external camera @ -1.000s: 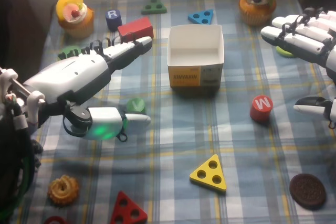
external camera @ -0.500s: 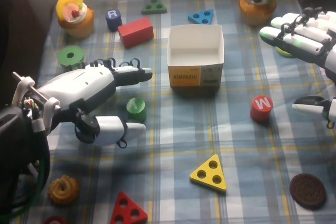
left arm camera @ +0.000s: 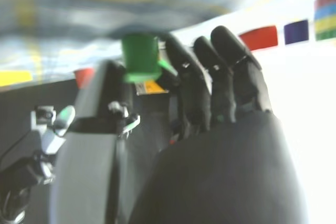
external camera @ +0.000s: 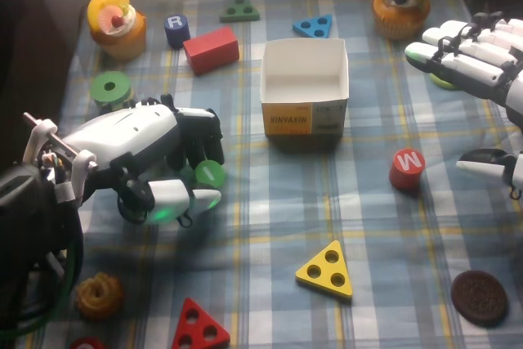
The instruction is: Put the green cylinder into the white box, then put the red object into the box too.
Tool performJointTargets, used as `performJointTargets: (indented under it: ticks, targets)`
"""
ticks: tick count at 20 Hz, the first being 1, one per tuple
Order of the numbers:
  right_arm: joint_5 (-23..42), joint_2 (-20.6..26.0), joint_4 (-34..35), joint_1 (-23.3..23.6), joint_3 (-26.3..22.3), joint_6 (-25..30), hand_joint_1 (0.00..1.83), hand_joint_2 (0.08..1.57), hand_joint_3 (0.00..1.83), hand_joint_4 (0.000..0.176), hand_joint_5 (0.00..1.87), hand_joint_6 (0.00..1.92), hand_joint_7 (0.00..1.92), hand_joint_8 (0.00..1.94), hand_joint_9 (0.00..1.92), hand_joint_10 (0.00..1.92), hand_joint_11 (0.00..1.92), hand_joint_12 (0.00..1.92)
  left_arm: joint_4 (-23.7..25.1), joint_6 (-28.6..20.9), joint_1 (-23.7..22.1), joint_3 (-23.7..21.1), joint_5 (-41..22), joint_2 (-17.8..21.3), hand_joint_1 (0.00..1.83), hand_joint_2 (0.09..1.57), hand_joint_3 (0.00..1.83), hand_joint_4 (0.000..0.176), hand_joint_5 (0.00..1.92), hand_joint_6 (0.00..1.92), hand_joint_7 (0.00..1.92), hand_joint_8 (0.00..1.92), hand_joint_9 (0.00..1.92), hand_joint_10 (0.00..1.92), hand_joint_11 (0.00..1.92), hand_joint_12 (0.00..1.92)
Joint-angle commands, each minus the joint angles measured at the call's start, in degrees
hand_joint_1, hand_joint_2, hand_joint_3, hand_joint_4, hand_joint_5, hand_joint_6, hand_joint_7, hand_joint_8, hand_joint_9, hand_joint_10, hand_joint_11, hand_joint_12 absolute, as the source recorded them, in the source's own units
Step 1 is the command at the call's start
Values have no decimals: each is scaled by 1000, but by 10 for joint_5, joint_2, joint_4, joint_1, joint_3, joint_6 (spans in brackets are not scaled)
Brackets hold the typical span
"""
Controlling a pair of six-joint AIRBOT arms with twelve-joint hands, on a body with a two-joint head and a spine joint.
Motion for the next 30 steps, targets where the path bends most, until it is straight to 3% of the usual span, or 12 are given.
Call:
performJointTargets:
  ticks: [1, 3, 6, 11, 12, 14, 17, 23, 25, 26, 28, 30]
  targets:
    - [69, -1, -2, 3, 2, 1, 698, 1247, 1, 0, 0, 0, 0, 0, 0, 0, 0, 850, 13, 1, -4, 3, -44, -4, 1160, 1275, 1, 0, 627, 1356, 772, 1557, 466, 1514, 0, 1877]
    - [70, -1, -1, 1, 2, 2, 685, 1255, 3, 0, 0, 0, 0, 0, 0, 0, 0, 727, 23, 1, -9, -7, -64, 4, 1175, 1251, 0, 0, 668, 1296, 810, 1486, 541, 1373, 0, 1788]
    - [73, -1, -1, 1, 1, 3, 692, 1250, 0, 0, 0, 0, 0, 0, 0, 0, 0, 711, 44, 1, -16, -31, -107, 25, 1158, 1267, 0, 0, 618, 1396, 799, 1473, 520, 1492, 0, 1919]
    - [77, 0, 0, 1, 1, 5, 695, 1257, 1, 0, 0, 0, 0, 0, 0, 0, 0, 416, 77, 1, -56, -40, -155, 33, 1180, 1248, 0, 0, 659, 1332, 828, 1467, 512, 1769, 62, 1921]
    - [78, 0, 0, 1, 1, 6, 706, 1252, 0, 0, 0, 0, 0, 0, 0, 0, 0, 418, 83, 1, -72, -32, -152, 26, 1182, 1265, 4, 0, 660, 1296, 772, 1602, 489, 1891, 55, 1921]
    - [81, 0, 0, 0, 1, 6, 716, 1244, 0, 0, 0, 0, 0, 0, 8, 8, 0, 835, 85, 1, -104, -11, -136, 7, 1186, 1255, 0, 0, 667, 1295, 806, 1536, 474, 1880, 21, 1921]
    - [83, 0, 0, 0, 1, 7, 691, 1257, 2, 0, 0, 0, 0, 0, 0, 0, 0, 638, 83, 1, -159, 40, -82, -32, 1189, 1236, 0, 0, 686, 1287, 848, 1439, 480, 1760, 0, 1921]
    - [84, 0, 0, 0, 2, 7, 688, 1258, 1, 0, 0, 0, 0, 0, 2, 1, 0, 707, 36, 1, -208, 130, 5, -104, 1238, 1160, 0, 0, 893, 960, 921, 1346, 548, 1600, 7, 1921]
    - [84, -1, 0, 0, 2, 7, 684, 1264, 2, 0, 0, 0, 0, 0, 0, 0, 0, 670, 11, 0, -209, 159, 30, -124, 1167, 1238, 14, 0, 663, 1309, 816, 1437, 388, 1482, 0, 1921]
    - [84, -1, 0, 0, 2, 7, 678, 1268, 1, 0, 0, 0, 0, 0, 0, 0, 0, 628, 7, 0, -209, 165, 35, -128, 1049, 1152, 0, 4, 449, 1037, 566, 1170, 276, 1358, 0, 1838]
    - [84, -1, 0, 0, 3, 7, 668, 1272, 1, 0, 0, 0, 0, 0, 10, 5, 0, 670, -7, 0, -204, 177, 44, -137, 937, 1098, 0, 58, 287, 553, 360, 484, 80, 912, 0, 1439]
    - [84, -2, 0, 0, 3, 7, 679, 1269, 0, 0, 0, 0, 0, 0, 17, 8, 0, 674, -8, 0, -204, 178, 44, -139, 870, 1085, 0, 93, 169, 298, 215, 113, 3, 489, 0, 832]
